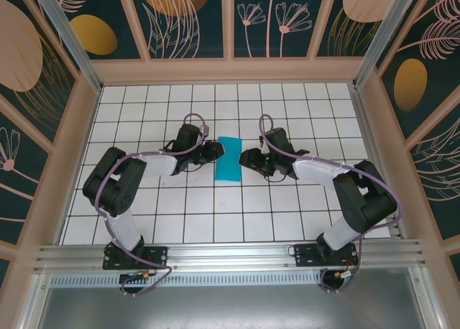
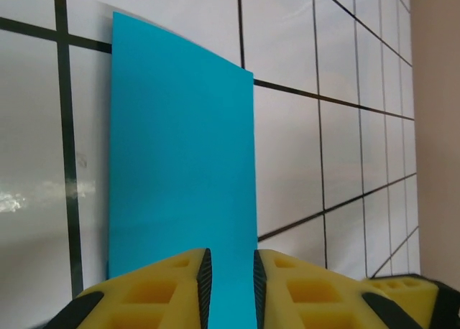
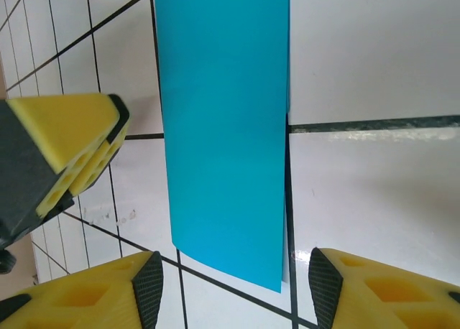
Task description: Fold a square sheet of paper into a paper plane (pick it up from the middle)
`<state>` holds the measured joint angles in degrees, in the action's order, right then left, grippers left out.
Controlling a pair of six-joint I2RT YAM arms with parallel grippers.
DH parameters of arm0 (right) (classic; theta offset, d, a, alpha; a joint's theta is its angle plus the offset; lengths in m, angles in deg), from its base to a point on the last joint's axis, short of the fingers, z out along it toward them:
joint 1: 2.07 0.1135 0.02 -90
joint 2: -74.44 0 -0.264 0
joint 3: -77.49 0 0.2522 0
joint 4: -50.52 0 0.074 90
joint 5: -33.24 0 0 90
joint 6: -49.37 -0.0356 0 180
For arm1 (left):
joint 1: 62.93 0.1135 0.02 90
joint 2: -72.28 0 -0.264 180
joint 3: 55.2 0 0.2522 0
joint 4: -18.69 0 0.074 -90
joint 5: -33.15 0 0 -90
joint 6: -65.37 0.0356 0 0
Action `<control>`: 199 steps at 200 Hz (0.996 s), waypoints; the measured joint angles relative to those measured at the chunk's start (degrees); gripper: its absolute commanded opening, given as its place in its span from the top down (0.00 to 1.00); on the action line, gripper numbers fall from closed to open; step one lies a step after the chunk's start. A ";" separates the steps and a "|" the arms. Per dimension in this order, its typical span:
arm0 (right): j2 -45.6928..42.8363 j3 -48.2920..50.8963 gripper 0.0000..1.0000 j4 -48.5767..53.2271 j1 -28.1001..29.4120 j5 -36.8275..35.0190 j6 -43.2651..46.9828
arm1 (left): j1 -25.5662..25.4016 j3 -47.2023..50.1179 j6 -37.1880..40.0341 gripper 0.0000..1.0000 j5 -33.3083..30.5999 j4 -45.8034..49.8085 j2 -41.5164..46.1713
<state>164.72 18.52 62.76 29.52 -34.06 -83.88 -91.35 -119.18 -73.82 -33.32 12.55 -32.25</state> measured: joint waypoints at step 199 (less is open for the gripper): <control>7.10 -0.02 0.59 -3.50 2.14 5.46 -8.39 | -0.11 -2.14 -3.26 0.79 -3.19 0.44 -6.12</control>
<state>171.83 18.50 59.26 31.66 -28.59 -92.27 -91.46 -121.32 -77.08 -36.51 12.99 -38.37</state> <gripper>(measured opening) 0.428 0.205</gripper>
